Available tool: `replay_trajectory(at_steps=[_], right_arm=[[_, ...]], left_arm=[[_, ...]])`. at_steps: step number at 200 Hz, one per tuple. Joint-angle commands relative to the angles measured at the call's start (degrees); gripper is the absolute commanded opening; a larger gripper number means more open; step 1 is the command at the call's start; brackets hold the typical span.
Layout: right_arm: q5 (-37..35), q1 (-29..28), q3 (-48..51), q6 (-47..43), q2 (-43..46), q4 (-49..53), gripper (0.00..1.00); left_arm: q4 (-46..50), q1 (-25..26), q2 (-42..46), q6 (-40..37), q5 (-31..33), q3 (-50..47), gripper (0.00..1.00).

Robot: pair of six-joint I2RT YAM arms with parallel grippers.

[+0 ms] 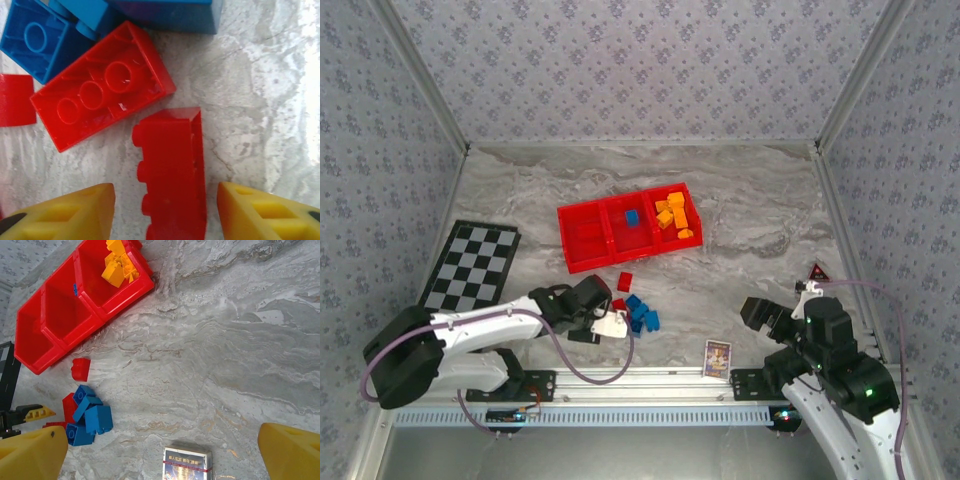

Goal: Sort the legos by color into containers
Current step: Pick up the lego from the middle-left of the table.

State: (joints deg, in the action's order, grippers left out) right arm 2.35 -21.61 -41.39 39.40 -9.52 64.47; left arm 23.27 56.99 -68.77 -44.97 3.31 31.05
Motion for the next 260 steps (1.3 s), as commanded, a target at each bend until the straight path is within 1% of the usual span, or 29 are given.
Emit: replay_trajectory(at_steps=[1, 35, 76, 93, 115, 129, 146, 154, 174, 192, 207, 231, 245, 260], right_arm=[[0.7, 0.3, 0.4, -0.9, 1.1, -0.6, 1.00], [0.8, 0.3, 0.4, -0.9, 1.2, -0.6, 1.00], [0.8, 0.3, 0.3, -1.0, 1.7, -0.4, 1.00], [0.7, 0.3, 0.3, -0.9, 1.8, -0.2, 1.00], [0.6, 0.3, 0.2, -0.9, 1.9, 0.0, 1.00], [0.6, 0.3, 0.2, -0.9, 2.0, 0.0, 1.00], [0.6, 0.3, 0.3, -0.8, 2.2, -0.1, 1.00], [0.5, 0.3, 0.3, -0.9, 2.3, -0.1, 1.00], [0.6, 0.3, 0.3, -0.9, 2.3, -0.2, 1.00], [0.5, 0.3, -0.1, -0.7, 2.3, 0.1, 1.00], [0.3, 0.3, -0.1, -0.7, 2.3, 0.3, 1.00], [0.4, 0.4, 0.2, -0.5, 2.3, 0.1, 1.00], [0.1, 0.4, 0.2, -0.4, 2.2, 0.1, 1.00], [-0.1, 0.4, 0.0, -0.3, 2.2, 0.2, 1.00]], left_arm=[[-1.5, -0.3, -0.7, -1.8, 0.7, 0.3, 0.52], [-2.2, -0.3, -1.4, -1.6, 0.9, 0.1, 0.50], [-3.8, -0.3, -3.4, -1.5, 1.0, -0.5, 0.49], [-5.0, -0.3, -4.7, -1.1, 1.0, -0.3, 0.47], [-5.3, -0.2, -7.1, -1.0, 1.1, 0.4, 0.39], [-5.6, 0.3, -8.3, -0.7, 2.7, 1.4, 0.33], [-6.1, 0.6, -8.9, -0.9, 3.8, 1.8, 0.22], [-6.6, 0.8, -8.5, -0.6, 4.0, 1.6, 0.19], [-7.6, 1.0, -5.1, 0.7, 4.8, 0.6, 0.14], [-8.3, 1.0, 0.9, 3.1, 6.4, -0.3, 0.11], [-10.1, 0.7, 6.9, 7.8, 10.4, -0.9, 0.04], [-12.1, -1.2, 15.3, 12.1, 14.9, -1.0, 0.01], [-13.7, -4.3, 17.5, 14.5, 18.2, 0.3, 0.00], [-11.5, -9.7, 17.1, 18.9, 17.8, 4.3, 0.00]])
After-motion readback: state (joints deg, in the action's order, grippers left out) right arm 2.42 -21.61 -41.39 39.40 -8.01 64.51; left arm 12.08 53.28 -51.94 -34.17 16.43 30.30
